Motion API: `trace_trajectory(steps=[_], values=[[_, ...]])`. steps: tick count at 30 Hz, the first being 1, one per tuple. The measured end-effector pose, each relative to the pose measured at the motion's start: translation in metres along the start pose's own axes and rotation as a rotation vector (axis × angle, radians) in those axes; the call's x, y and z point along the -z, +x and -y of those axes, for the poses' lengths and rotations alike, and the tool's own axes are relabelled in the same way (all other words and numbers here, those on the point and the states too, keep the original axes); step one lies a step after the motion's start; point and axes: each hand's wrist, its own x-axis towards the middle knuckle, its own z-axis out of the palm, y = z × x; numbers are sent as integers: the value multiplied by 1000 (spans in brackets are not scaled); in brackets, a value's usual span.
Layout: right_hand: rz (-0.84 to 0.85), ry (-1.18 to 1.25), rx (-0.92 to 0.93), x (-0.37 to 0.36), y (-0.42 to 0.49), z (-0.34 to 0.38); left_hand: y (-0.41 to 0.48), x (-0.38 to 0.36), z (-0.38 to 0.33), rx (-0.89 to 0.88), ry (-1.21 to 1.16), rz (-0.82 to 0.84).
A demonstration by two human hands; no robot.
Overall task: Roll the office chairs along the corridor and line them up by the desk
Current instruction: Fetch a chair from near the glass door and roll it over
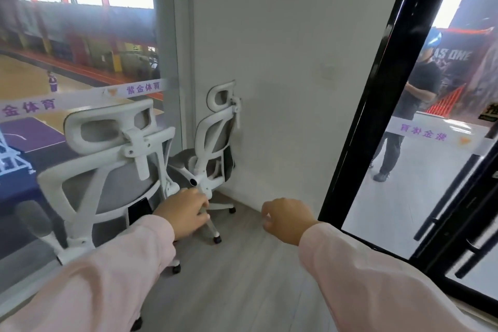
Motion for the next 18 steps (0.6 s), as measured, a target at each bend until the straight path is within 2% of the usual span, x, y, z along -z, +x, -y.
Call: trace_trajectory(steps=[8, 18], values=[[-23, -32, 96, 21, 142, -7, 96, 9, 66, 77, 1, -25], [-31, -37, 407, 31, 332, 20, 162, 12, 170, 469, 21, -57]])
